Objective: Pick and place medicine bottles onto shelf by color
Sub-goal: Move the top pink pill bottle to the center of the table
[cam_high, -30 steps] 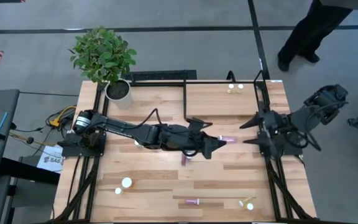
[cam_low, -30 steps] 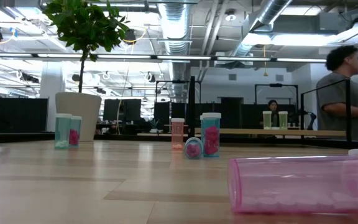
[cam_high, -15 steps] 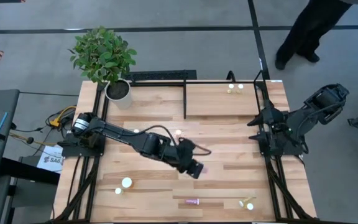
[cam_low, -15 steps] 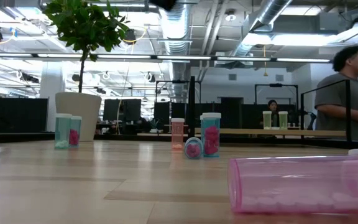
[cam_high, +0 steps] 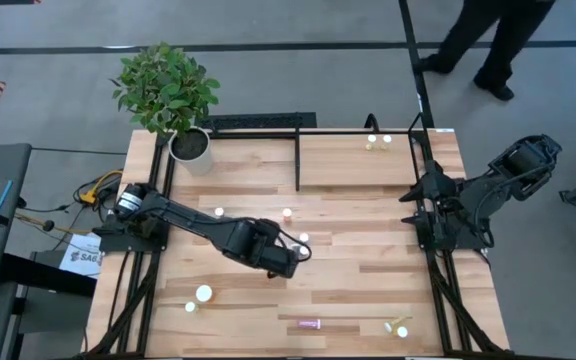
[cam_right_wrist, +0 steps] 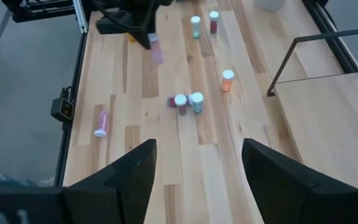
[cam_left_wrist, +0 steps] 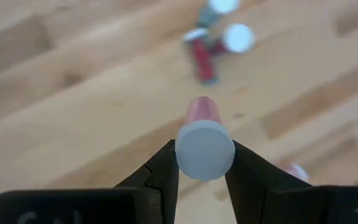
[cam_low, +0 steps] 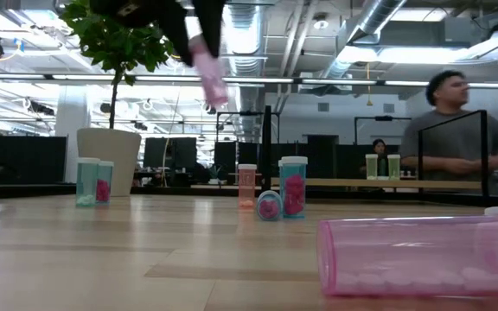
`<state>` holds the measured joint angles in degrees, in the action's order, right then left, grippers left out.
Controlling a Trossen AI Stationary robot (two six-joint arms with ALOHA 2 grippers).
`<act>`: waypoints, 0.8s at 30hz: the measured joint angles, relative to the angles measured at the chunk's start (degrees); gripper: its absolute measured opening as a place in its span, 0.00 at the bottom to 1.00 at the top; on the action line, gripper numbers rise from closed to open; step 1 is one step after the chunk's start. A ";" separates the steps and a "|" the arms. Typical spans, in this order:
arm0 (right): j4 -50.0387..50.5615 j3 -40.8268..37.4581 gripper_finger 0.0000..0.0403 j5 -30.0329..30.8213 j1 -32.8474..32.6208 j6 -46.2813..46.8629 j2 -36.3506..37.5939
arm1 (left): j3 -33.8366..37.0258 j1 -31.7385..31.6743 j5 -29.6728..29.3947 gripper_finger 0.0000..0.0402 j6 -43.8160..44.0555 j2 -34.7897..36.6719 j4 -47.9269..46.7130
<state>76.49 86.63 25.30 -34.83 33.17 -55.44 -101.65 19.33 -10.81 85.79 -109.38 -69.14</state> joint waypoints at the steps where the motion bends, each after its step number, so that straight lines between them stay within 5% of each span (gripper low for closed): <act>1: 0.00 0.00 0.64 0.02 0.00 -0.02 -0.02 | 0.00 -0.23 0.00 0.23 0.01 -0.17 -1.36; 24: -0.17 0.00 0.64 0.26 0.00 -0.17 -0.06 | 9.67 -12.67 0.48 0.23 -14.43 -1.36 -1.11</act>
<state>76.31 86.63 25.56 -34.83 32.99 -55.51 -91.97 6.67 -10.33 71.35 -110.74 -70.25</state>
